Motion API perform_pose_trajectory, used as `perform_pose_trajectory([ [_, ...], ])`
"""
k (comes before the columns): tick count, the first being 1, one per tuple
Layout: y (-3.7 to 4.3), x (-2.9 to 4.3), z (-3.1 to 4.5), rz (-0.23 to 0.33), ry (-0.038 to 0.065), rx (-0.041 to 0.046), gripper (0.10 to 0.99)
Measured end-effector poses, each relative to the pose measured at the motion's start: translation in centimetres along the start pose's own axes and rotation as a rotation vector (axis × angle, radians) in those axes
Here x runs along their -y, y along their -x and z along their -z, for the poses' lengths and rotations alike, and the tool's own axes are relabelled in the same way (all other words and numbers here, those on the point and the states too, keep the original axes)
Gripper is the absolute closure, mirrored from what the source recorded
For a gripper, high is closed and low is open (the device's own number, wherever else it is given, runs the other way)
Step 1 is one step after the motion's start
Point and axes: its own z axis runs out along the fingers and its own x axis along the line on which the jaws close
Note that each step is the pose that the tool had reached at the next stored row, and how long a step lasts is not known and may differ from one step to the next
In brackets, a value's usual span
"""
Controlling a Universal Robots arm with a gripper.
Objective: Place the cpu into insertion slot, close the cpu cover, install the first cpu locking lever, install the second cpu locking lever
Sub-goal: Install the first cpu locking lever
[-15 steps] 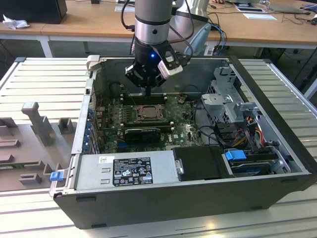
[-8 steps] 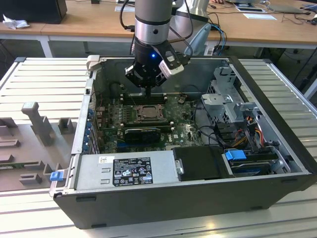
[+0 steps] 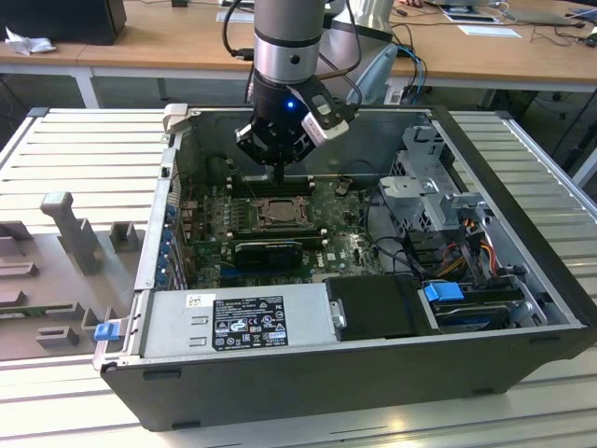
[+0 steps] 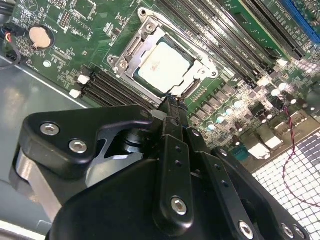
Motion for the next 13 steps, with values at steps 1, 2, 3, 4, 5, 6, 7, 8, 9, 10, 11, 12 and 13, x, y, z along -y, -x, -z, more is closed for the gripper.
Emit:
perform_pose_trajectory([
  [1, -0.27, -0.04, -0.01, 0.000, 0.000, 0.0000, 0.980],
  [2, -0.69, -0.10, -0.01, 0.000, 0.000, 0.0000, 0.980],
  [3, -0.88, -0.13, -0.01, 0.000, 0.000, 0.0000, 0.980],
  [4, -0.99, -0.14, -0.01, 0.000, 0.000, -0.0001, 0.980],
  [5, -1.20, -0.18, -0.02, 0.000, 0.000, -0.0001, 0.980],
  [6, -1.35, -0.20, -0.02, 0.000, 0.000, 0.0000, 0.980],
  [7, -1.47, -0.22, -0.02, 0.000, 0.000, -0.0001, 0.980],
  [8, -1.56, -0.23, -0.02, 0.000, 0.000, -0.0001, 0.980],
  [9, -1.62, -0.24, -0.02, 0.000, 0.000, -0.0001, 0.980],
  [10, -1.74, -0.25, -0.02, 0.000, 0.000, -0.0001, 0.980],
  [11, -1.91, -0.28, -0.03, 0.000, 0.000, -0.0001, 0.980],
  [12, -1.97, -0.29, -0.03, 0.000, 0.000, -0.0001, 0.980],
  [13, -2.05, -0.30, -0.03, 0.000, 0.000, 0.0000, 0.980],
])
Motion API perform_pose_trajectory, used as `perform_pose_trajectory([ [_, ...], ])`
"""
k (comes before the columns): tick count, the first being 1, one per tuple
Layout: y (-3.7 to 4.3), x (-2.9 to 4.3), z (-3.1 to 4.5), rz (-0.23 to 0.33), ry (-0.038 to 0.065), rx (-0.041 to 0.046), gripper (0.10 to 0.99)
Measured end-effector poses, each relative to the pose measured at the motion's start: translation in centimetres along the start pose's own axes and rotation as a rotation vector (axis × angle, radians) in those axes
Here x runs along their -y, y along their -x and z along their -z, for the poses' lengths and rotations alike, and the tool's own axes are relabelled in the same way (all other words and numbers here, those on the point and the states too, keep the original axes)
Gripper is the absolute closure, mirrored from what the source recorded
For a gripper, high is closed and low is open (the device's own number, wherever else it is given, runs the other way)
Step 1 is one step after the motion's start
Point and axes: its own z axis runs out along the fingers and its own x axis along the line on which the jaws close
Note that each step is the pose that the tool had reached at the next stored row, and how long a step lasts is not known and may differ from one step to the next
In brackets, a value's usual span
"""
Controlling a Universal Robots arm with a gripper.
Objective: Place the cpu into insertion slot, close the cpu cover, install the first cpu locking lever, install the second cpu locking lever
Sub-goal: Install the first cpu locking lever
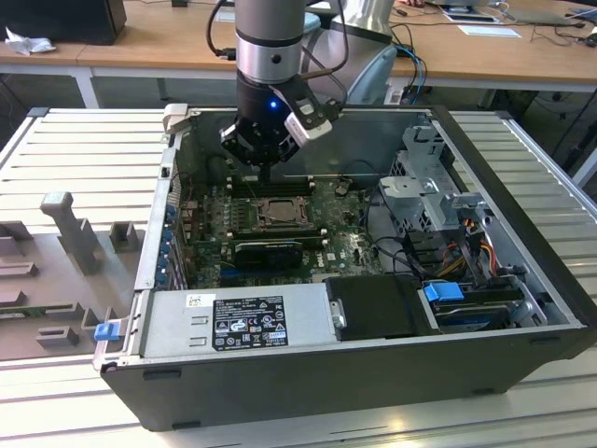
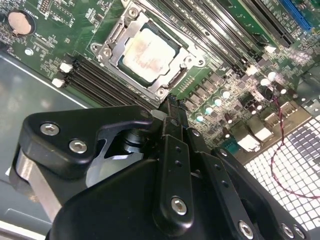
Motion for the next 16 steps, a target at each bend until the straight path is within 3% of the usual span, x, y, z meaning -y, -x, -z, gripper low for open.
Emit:
perform_pose_trajectory([
  [4, -0.36, -0.05, 0.00, 0.000, 0.000, -0.0001, 0.980],
  [6, -0.96, -0.14, -0.01, 0.000, 0.000, -0.0001, 0.980],
  [8, -2.27, -0.33, -0.07, 0.000, 0.000, 0.0001, 0.980],
  [13, -3.18, -0.54, -0.36, -0.016, 0.000, 0.0012, 0.980],
  [16, -3.98, -0.66, -0.47, -0.016, 0.012, 0.0037, 0.980],
])
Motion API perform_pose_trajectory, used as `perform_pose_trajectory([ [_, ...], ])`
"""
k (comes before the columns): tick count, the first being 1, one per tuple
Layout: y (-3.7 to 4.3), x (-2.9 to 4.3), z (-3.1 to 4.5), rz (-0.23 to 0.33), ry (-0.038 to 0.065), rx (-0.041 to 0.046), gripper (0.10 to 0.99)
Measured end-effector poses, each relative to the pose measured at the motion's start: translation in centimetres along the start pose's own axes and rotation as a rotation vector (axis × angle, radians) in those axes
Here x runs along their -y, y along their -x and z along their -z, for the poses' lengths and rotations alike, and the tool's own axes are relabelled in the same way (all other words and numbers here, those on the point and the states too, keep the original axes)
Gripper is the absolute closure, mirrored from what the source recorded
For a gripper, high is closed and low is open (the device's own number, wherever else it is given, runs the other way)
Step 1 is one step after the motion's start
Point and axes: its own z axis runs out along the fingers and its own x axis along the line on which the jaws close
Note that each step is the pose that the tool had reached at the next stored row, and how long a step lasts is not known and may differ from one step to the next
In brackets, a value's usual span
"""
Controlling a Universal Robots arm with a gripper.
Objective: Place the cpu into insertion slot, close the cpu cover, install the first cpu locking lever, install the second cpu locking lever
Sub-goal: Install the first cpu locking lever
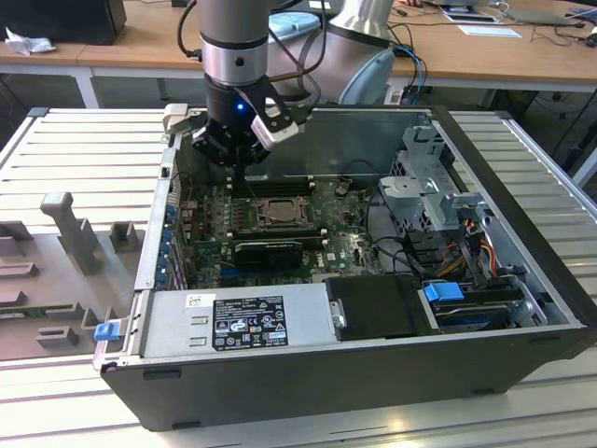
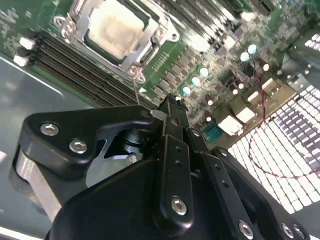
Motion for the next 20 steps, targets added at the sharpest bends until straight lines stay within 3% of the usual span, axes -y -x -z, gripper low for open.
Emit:
perform_pose_trajectory([
  [2, -0.14, -0.25, -0.21, -0.001, 0.007, 0.0010, 0.980],
  [5, -0.29, -0.98, -0.58, -0.001, 0.008, 0.0013, 0.980],
  [11, 0.26, -2.00, -0.67, -0.004, 0.008, 0.0025, 0.980],
  [13, 1.06, -2.03, -0.75, -0.006, 0.008, 0.0026, 0.980],
  [14, 2.01, -2.02, -0.93, -0.008, 0.009, 0.0027, 0.980],
  [20, 5.10, -1.86, -1.81, -0.013, 0.011, 0.0027, 0.980],
])
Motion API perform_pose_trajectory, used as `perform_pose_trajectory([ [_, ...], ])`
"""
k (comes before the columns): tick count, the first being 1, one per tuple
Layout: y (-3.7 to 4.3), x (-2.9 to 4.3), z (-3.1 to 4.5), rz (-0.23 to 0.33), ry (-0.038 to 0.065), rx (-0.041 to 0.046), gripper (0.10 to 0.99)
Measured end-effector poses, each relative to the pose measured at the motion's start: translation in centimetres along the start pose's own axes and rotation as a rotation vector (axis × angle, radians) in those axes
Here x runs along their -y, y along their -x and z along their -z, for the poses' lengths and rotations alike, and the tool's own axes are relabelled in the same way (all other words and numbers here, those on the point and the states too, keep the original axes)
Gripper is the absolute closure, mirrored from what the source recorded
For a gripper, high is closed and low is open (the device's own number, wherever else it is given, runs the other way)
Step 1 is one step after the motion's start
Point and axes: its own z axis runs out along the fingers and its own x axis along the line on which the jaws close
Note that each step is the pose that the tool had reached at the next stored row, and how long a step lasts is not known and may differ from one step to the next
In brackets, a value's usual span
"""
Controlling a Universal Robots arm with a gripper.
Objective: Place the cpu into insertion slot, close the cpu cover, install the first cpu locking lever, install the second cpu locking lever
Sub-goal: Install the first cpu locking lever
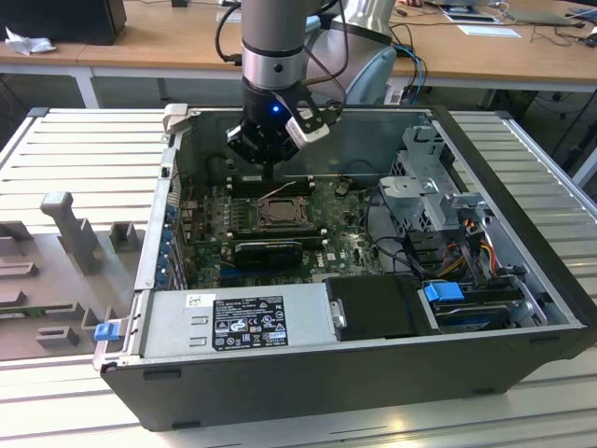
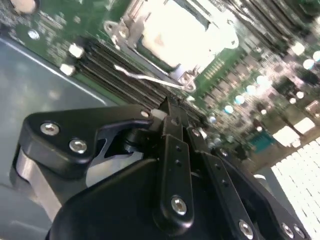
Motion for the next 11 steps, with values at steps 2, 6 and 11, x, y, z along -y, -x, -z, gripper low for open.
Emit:
perform_pose_trajectory([
  [2, 0.04, 0.03, -0.07, -0.002, 0.004, 0.0005, 0.980],
  [6, 1.15, 0.13, -0.81, -0.009, 0.016, 0.0023, 0.980],
  [11, 2.33, -0.03, -1.65, -0.009, 0.031, 0.0036, 0.980],
])
